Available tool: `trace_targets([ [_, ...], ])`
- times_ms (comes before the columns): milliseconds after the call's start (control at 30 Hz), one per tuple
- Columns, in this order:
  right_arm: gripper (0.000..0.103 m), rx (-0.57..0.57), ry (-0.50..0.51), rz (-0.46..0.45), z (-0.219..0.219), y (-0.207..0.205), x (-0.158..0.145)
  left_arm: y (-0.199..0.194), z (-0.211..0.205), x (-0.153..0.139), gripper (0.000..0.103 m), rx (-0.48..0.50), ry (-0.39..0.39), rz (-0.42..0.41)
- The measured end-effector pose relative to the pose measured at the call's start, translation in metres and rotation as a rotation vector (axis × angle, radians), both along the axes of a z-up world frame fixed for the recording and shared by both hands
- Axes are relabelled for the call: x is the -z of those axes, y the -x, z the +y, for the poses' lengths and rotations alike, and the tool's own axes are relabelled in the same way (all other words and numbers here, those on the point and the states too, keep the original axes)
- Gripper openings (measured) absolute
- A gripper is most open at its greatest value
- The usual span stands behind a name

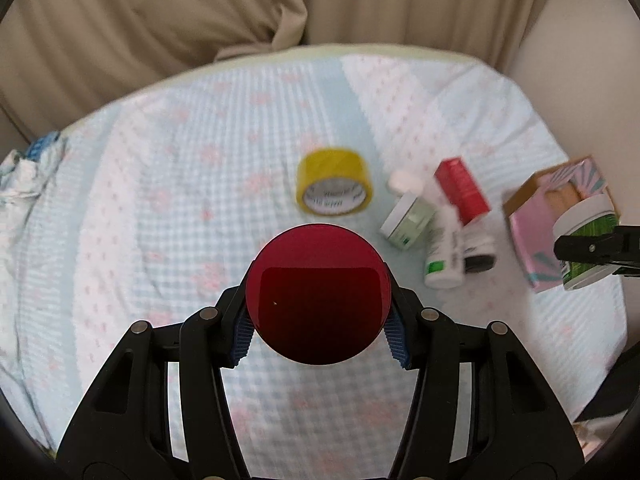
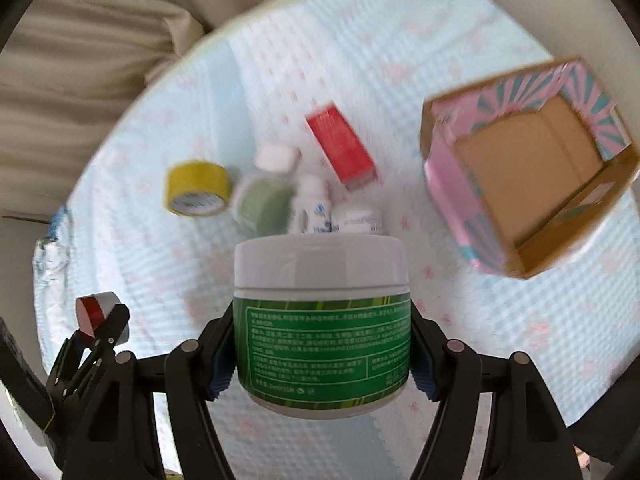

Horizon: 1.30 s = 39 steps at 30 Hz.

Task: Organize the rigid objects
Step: 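Carry both jars into the cardboard box and open both tools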

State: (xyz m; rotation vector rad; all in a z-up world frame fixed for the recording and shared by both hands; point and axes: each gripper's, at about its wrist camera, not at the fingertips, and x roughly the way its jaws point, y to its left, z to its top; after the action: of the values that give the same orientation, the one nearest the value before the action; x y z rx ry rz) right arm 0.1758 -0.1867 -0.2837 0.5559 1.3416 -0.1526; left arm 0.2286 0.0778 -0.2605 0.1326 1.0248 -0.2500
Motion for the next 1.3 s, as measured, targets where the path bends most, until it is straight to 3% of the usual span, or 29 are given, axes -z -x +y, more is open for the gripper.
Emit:
trace_targets([
  [233,0.066,-0.049,0.030,-0.111,-0.028,0.027,-0.070,0.032,-0.034,-0.068,0.050,0.015,-0.002,-0.070],
  [333,0.066,-0.087,0.047,-0.137,-0.047,0.031,-0.081,0.046,-0.064,-0.090,0.050,0.000,0.007,-0.087],
  [567,0.066,-0.158,0.064,-0.159,-0.130,0.047,-0.094,0.067,-0.160,-0.105,0.050,-0.033,0.039,-0.087],
  [733,0.066,-0.186,0.099,-0.139,-0.198,0.046,-0.079,0.064,-0.234,-0.092,0.050,-0.031,0.069,-0.044],
  [933,0.066,-0.181,0.095,-0.075,-0.263,0.033,-0.044,0.051,-0.322,-0.056,0.050,0.035,0.073,0.047],
  [1300,0.066,-0.113,0.013,0.021,-0.333,0.003,0.037,0.006,-0.436,0.050,0.050,0.145,-0.013,0.250],
])
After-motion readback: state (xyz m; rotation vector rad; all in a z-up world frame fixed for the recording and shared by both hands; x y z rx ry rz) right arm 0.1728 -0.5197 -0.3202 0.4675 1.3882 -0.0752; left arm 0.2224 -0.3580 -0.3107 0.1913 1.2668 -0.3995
